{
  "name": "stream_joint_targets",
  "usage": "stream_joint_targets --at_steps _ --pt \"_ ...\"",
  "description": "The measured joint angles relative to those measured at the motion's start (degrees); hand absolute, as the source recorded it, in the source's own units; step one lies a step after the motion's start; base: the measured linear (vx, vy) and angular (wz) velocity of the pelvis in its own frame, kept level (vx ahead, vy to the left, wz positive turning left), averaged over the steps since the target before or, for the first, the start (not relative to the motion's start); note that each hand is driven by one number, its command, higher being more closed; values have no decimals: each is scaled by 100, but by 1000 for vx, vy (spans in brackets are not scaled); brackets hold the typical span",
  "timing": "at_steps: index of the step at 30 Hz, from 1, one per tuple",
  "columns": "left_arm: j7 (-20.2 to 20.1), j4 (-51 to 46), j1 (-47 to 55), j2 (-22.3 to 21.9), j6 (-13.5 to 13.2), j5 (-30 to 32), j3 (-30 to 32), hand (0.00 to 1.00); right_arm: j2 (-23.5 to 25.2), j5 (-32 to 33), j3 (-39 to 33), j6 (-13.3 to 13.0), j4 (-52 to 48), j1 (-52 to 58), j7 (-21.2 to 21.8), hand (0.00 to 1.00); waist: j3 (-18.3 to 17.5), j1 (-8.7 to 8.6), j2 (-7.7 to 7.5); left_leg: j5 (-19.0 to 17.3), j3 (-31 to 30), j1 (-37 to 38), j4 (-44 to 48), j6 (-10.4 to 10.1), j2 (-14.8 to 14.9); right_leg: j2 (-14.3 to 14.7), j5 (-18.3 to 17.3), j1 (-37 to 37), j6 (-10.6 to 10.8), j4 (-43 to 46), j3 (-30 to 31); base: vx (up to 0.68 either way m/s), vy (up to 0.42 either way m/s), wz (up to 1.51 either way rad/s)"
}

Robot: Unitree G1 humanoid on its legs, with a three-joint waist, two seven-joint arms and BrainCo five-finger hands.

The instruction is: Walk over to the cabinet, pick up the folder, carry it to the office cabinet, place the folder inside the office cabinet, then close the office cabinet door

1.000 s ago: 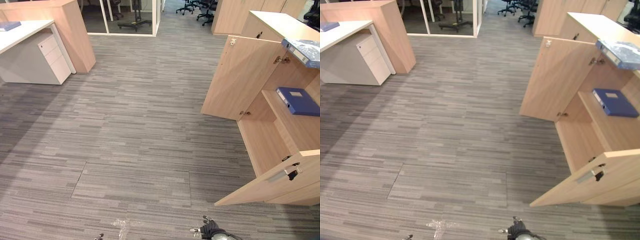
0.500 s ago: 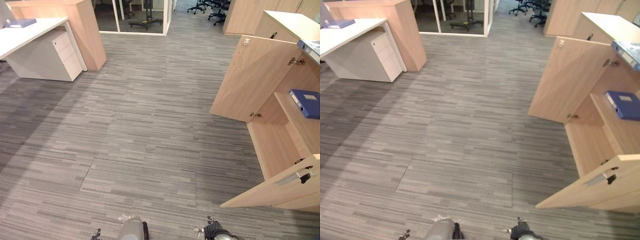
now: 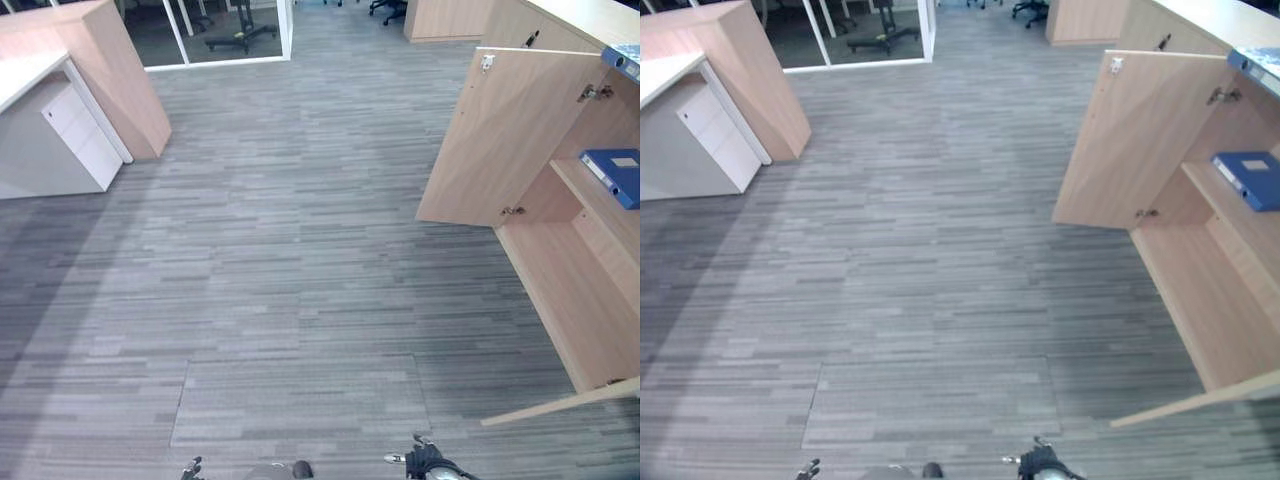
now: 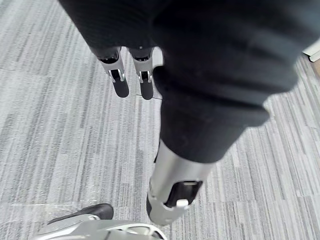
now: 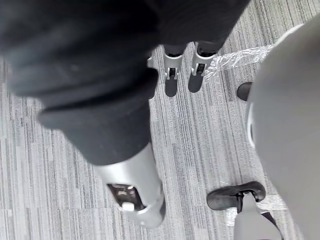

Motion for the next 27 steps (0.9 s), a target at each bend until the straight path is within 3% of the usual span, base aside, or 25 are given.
stream_joint_targets --at_steps 1,2,3,4,6,8,10,11,12,14,18,22,24,27 --pt "-36 3 -3 20 -13 26 -73 0 -64 2 -20 18 -4 16 2 0 -2 -41 15 4 -98 180 -123 44 -81 -203 54 -285 -98 800 -20 236 161 27" --pt "-69 6 -6 41 -20 45 -122 0 -110 12 -37 25 -64 50 9 0 11 -112 42 -29 -192 333 -195 100 -136 -394 111 -555 -469 1562 -68 245 144 48" --pt "-77 24 -7 66 -20 124 -215 0 -113 17 -156 20 -199 65 6 0 22 -169 60 -68 -269 517 -256 159 -159 -575 -143 -841 -906 2490 -300 274 77 57" --pt "-80 16 -8 70 -21 185 -243 0 -105 24 -158 9 -253 85 3 0 40 -196 69 -68 -337 730 -271 159 -97 -512 -499 -1051 -859 2889 -574 253 35 47" --pt "-81 18 -11 76 -25 232 -269 0 -87 24 -158 -3 -278 77 1 0 52 -202 79 -69 -440 852 -269 156 -23 -297 -796 -1176 -805 2839 -787 135 -58 25" --pt "-82 39 -31 76 -35 247 -293 0 -70 29 -159 -57 -311 20 -2 0 148 -256 93 -100 -554 1016 -269 106 136 294 -1012 -1475 -766 2326 -892 147 -186 28" --pt "-85 88 -71 82 -43 243 -272 0 -42 28 -160 -74 -315 -91 -7 0 283 -289 84 -176 -596 1177 -314 5 221 680 -979 -1722 -790 1745 -1027 79 -163 21" --pt "-96 113 -80 84 -47 247 -223 0 -17 26 -161 -74 -319 -130 -12 0 336 -294 35 -261 -602 1305 -436 -81 182 789 -726 -1810 -856 1195 -1238 76 -257 6" --pt "-118 187 -115 77 -39 256 -175 0 -4 25 -172 -74 -315 -134 -7 0 405 -256 -60 -387 -623 1467 -550 -165 100 857 -515 -1800 -1302 859 -1363 88 -254 -10" --pt "-133 256 -100 -84 -22 382 -79 0 -83 19 -173 -80 -316 -197 -11 0 380 -290 169 -483 -605 1378 -517 -284 284 1051 -546 -1778 -1312 708 -1412 76 -205 -17" --pt "-148 243 -125 -140 22 495 211 0 -47 28 -232 -77 -431 -77 -22 0 400 -324 124 -650 -737 1388 -507 -509 629 1383 -838 -1614 -1360 591 -1705 96 -226 10" --pt "-125 221 -162 -162 17 442 299 0 -12 29 -233 -75 -416 3 -21 0 358 -362 120 -790 -970 1312 -316 -552 1040 1845 -882 -1302 -1375 75 -1978 138 -193 27" --pt "-111 224 -190 -150 19 351 311 0 2 50 -260 -75 -324 1 -25 0 262 -361 133 -838 -1048 1085 165 -652 1204 2031 -879 -1164 -1378 -193 -2054 193 -205 20" --pt "-53 125 -152 -184 9 128 428 0 8 172 -383 -75 -167 26 -48 0 253 -316 81 -953 -1033 308 2459 -892 1477 2265 -840 -591 -1368 -720 -2021 202 -114 -4"
